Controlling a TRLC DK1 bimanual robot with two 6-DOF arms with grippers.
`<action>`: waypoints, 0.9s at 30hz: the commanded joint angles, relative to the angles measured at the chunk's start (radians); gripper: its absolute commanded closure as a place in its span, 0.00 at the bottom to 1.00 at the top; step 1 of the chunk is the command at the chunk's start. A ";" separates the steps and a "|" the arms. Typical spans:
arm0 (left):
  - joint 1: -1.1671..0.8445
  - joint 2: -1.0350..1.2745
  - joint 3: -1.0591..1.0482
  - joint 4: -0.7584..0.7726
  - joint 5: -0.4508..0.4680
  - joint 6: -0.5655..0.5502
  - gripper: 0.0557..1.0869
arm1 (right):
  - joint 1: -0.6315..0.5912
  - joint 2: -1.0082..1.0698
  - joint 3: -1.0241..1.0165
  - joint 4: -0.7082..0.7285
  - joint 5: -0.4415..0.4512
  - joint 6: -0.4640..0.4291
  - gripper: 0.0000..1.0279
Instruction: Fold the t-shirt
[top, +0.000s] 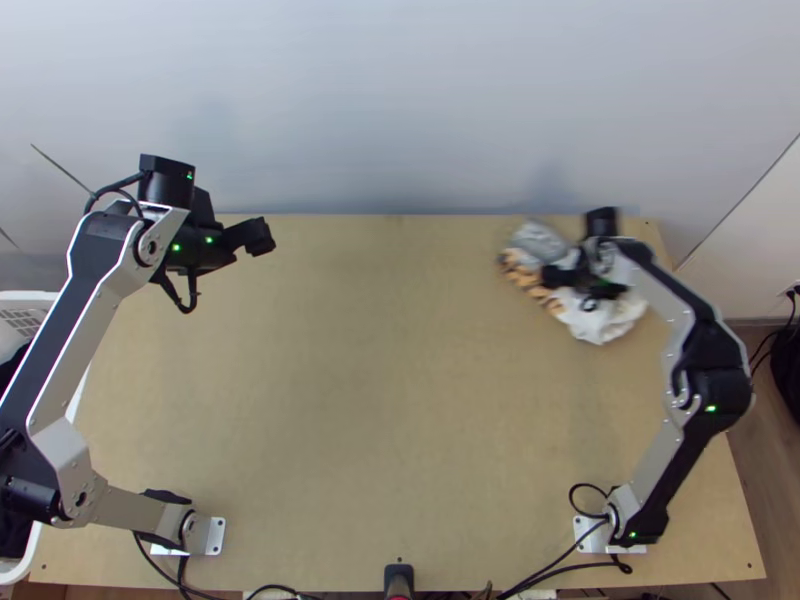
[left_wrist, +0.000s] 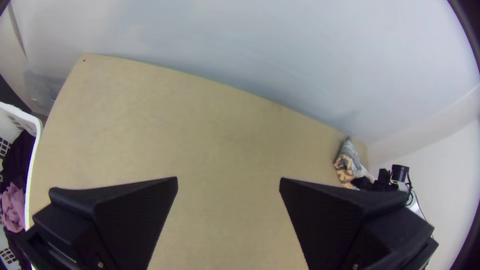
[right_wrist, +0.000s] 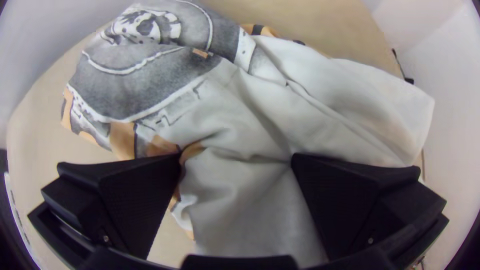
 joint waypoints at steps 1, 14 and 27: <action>0.040 -0.044 -0.033 -0.002 0.000 0.017 0.04 | -0.224 0.000 0.023 0.012 -0.060 0.023 0.03; 0.267 -0.193 -0.117 -0.005 -0.001 0.056 0.04 | -0.324 -0.039 0.091 -0.013 -0.389 0.148 0.03; 0.802 -0.285 -0.355 0.171 0.000 0.191 0.04 | -0.218 -0.280 0.174 -0.120 -0.506 0.185 0.03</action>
